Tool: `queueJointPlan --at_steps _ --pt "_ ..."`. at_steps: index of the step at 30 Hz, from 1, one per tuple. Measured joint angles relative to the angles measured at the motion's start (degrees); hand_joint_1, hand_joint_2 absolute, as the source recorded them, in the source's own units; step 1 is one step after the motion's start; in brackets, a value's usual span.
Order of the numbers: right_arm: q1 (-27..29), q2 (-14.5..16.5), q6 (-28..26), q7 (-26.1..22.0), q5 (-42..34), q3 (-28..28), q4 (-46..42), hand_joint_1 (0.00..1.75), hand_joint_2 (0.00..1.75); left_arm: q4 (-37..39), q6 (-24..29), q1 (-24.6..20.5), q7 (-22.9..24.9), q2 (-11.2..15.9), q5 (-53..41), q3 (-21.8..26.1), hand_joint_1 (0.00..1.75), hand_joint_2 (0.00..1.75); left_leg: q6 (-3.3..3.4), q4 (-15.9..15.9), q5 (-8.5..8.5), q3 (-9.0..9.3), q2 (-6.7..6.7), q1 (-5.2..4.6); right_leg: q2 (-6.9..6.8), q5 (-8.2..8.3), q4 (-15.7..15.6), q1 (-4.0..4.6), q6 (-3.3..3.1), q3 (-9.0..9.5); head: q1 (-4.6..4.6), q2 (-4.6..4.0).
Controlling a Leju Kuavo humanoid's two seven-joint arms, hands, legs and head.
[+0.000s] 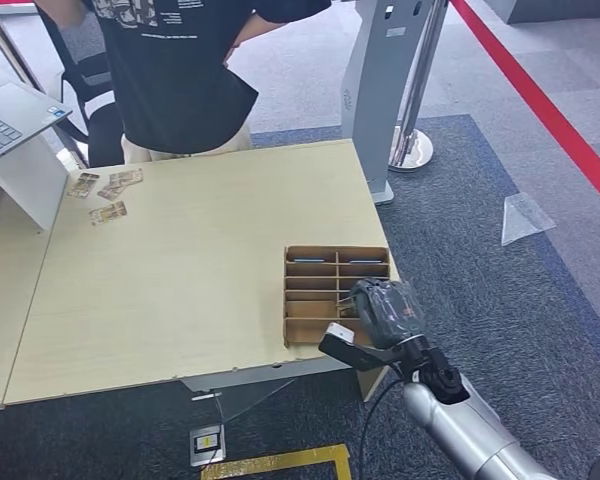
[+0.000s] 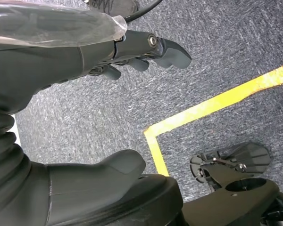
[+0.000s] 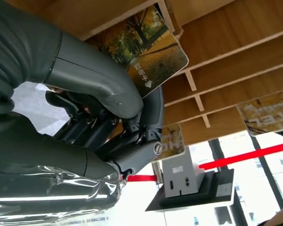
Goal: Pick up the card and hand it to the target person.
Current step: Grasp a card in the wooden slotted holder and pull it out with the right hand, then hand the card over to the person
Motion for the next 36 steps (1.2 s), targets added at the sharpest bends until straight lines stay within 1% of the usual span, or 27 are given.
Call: queueJointPlan --at_steps 6,16,22,25,27,29,33,36 --pt "-3.24 -1.57 2.88 1.23 1.49 -0.40 -3.86 1.75 1.75 0.00 -0.08 0.00 -0.24 0.04 -0.35 -0.07 0.00 1.75 0.01 0.02 0.01 0.01 0.02 0.00 0.01 0.01 0.00 0.00 0.00 0.00 0.01 0.00" --pt "-9.11 -4.67 9.35 4.27 5.24 -1.50 -11.91 1.75 1.75 0.00 -0.78 -0.55 -0.20 0.02 -0.87 -0.48 0.00 1.75 0.01 0.04 0.01 0.00 0.01 -0.01 0.02 0.01 0.01 0.00 0.00 0.00 0.00 0.00" --pt "-12.61 -5.35 11.66 5.10 5.92 -1.38 -16.03 1.75 1.75 0.00 -0.78 -0.53 -0.22 -0.03 -0.82 -0.48 0.00 1.75 0.01 0.04 0.01 0.00 0.01 0.00 0.01 0.01 0.02 0.00 0.00 -0.01 0.01 0.00" --pt "-13.92 -5.37 11.79 6.49 6.04 -1.34 -17.47 1.75 1.75 0.00 -0.78 -0.51 -0.22 -0.12 -0.81 -0.48 0.00 1.75 0.01 0.03 0.01 0.00 0.01 0.00 0.01 0.01 0.03 0.00 0.00 0.00 0.01 0.00" --pt "-14.51 -5.37 10.81 8.47 7.10 -1.31 -18.15 1.75 1.75 0.00 -0.72 -0.50 -0.22 -0.16 -0.81 -0.48 0.00 1.75 0.01 0.03 0.01 -0.01 0.01 0.00 0.00 0.01 0.03 0.00 0.00 0.00 0.01 0.00" --pt "-14.75 -5.36 8.08 11.52 9.59 -1.28 -18.72 1.75 1.75 0.00 -0.61 -0.49 -0.20 -0.20 -0.83 -0.48 0.00 1.75 0.01 0.03 0.01 -0.01 0.00 0.00 -0.01 0.01 0.03 0.00 0.00 0.01 0.00 0.00" --pt "-14.09 -5.04 -1.54 17.30 14.43 -1.41 -19.58 1.75 1.75 0.00 -0.52 -0.50 0.05 -0.26 -1.20 -0.50 0.00 1.75 0.01 0.03 0.01 -0.01 -0.01 0.00 -0.02 0.01 0.03 0.00 0.00 0.00 0.01 0.00" --pt "-12.51 -4.25 -9.29 19.52 16.90 -1.83 -20.16 1.75 1.75 0.00 -0.51 -0.52 0.49 -0.36 -1.74 -0.54 0.00 1.75 0.01 0.03 0.01 -0.01 -0.01 0.00 -0.01 0.01 0.03 0.00 0.00 0.00 0.01 0.01"
